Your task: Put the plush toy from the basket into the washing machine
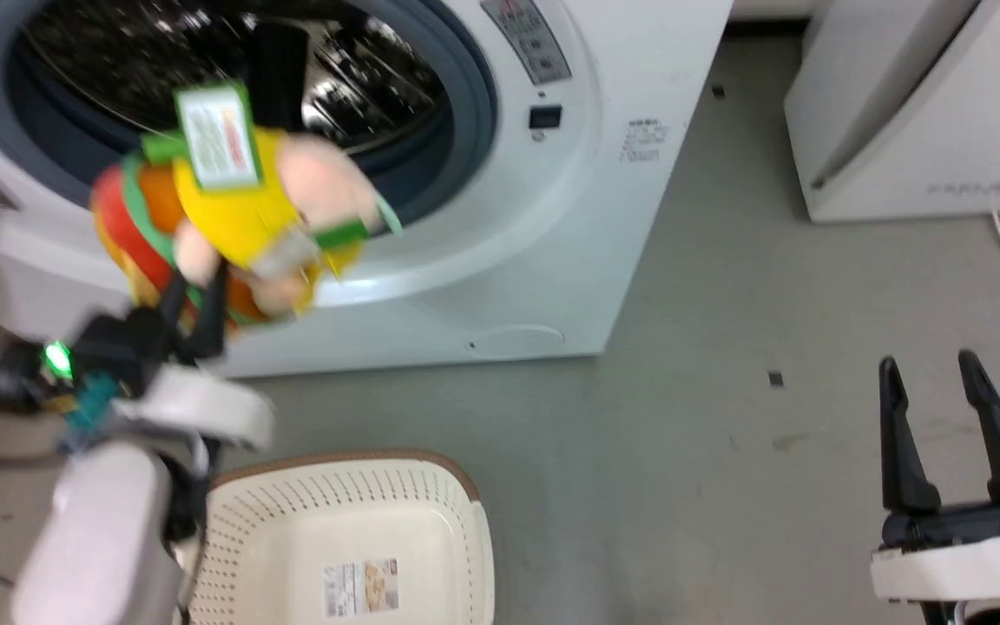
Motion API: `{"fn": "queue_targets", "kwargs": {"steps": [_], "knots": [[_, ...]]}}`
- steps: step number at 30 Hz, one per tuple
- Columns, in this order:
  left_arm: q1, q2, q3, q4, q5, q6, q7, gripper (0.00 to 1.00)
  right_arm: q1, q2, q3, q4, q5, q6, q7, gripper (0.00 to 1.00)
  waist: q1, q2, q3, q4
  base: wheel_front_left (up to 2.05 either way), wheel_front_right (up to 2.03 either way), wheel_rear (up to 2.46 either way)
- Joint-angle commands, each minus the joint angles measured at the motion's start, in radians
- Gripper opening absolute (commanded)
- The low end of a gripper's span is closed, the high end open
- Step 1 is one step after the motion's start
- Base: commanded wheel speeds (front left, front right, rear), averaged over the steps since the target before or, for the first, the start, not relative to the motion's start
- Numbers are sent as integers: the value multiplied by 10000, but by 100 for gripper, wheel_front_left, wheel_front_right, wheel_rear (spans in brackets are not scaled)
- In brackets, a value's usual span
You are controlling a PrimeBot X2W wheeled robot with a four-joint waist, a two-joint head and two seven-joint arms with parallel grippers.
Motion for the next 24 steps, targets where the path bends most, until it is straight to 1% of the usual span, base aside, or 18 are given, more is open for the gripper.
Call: {"fn": "queue_targets", "kwargs": {"steps": [1, 8, 14, 17, 20, 22, 23, 24], "knots": [[-693, 249, 118, -57, 66, -100, 196, 0, -270, -1, 70, -117, 84, -9, -47, 100, 1, 0, 727, -418, 0, 0, 0], [-3210, 1247, 298, 271, 14, -699, 1810, 0, -900, -1, 261, -383, 399, -9, -47, 100, 1, 0, 2405, -1149, 0, 0, 0], [-5761, 2157, 45, 1354, 202, -1296, 3165, 0, -1391, -1, 454, -492, 692, -9, -47, 100, 1, 0, 3824, -1629, 0, 0, 0], [-7163, 2513, -89, 1931, 285, -1451, 3630, 0, -1616, -1, 553, -532, 846, -9, -47, 100, 1, 0, 4455, -1837, 0, 0, 0], [-8420, 2928, -484, 2525, 522, -1586, 4095, 0, -1811, -1, 717, -566, 1020, -9, -47, 100, 1, 0, 4952, -2076, 0, 0, 0], [-9196, 3104, -702, 2905, 551, -1639, 4316, 0, -1898, -1, 847, -594, 1105, -9, -47, 100, 1, 0, 5212, -2219, 0, 0, 0], [-9196, 3104, -702, 2905, 551, -1639, 4316, 0, -1898, -1, 847, -594, 1105, -9, -47, 100, 1, 0, 5212, -2219, 0, 0, 0], [-9564, 3172, -784, 3106, 544, -1655, 4434, 0, -1938, -1, 912, -619, 1147, -9, -47, 100, 1, 0, 5337, -2290, 0, 0, 0]]}}
